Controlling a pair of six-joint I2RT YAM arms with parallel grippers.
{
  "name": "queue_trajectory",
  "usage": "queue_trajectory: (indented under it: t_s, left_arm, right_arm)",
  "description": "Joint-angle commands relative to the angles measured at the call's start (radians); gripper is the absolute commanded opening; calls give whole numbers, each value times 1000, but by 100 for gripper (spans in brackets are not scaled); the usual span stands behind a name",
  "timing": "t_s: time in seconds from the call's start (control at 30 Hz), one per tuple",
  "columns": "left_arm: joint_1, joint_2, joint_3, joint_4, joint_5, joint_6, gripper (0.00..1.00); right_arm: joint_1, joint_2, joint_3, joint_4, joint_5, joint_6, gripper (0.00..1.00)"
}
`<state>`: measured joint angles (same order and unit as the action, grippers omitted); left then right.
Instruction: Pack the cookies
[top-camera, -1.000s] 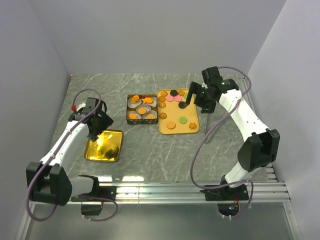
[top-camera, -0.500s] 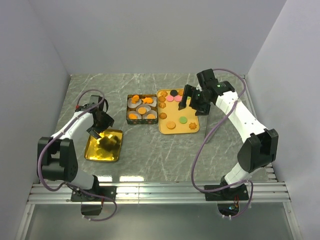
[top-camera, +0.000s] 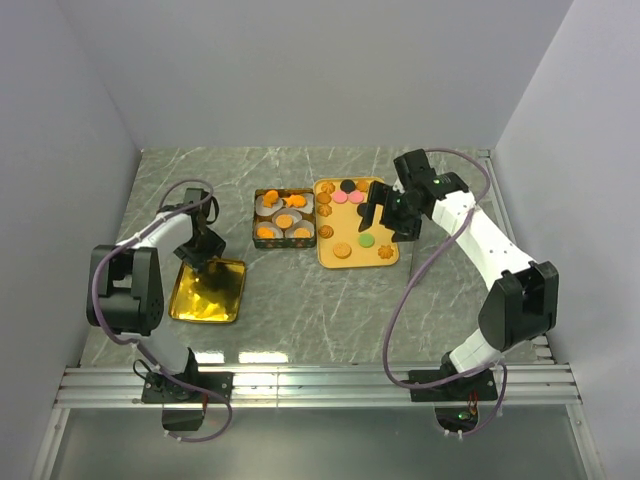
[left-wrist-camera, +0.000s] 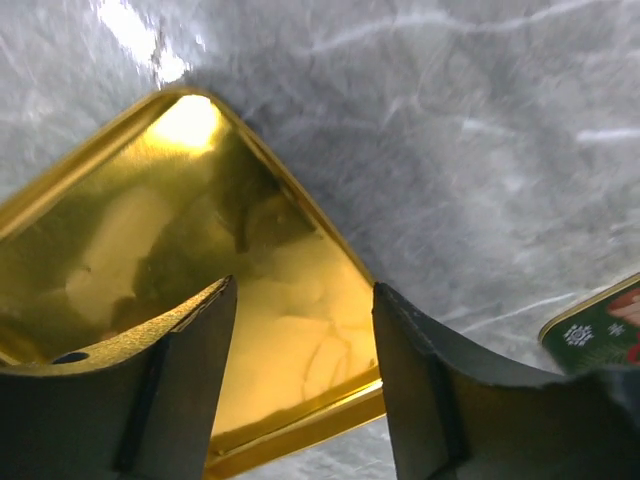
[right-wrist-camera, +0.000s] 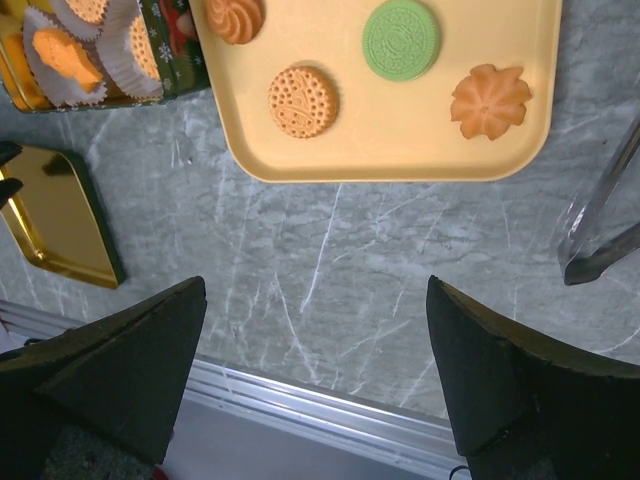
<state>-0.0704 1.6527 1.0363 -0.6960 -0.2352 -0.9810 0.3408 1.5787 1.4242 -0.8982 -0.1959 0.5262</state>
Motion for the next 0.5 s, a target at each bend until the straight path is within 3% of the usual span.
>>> queue_trajectory:
  t_s: [0.0, 0.13, 0.47]
  left_arm:
    - [18, 21, 51, 7, -26, 31, 61]
    - [29, 55, 51, 10, -18, 45, 51]
    - [49, 101, 60, 23, 11, 54, 46]
  right_arm:
    - [6, -62, -22, 38, 0, -8, 97]
    - [6, -60, -38, 41, 1, -8, 96]
    - [6, -37, 31, 4, 18, -29, 96]
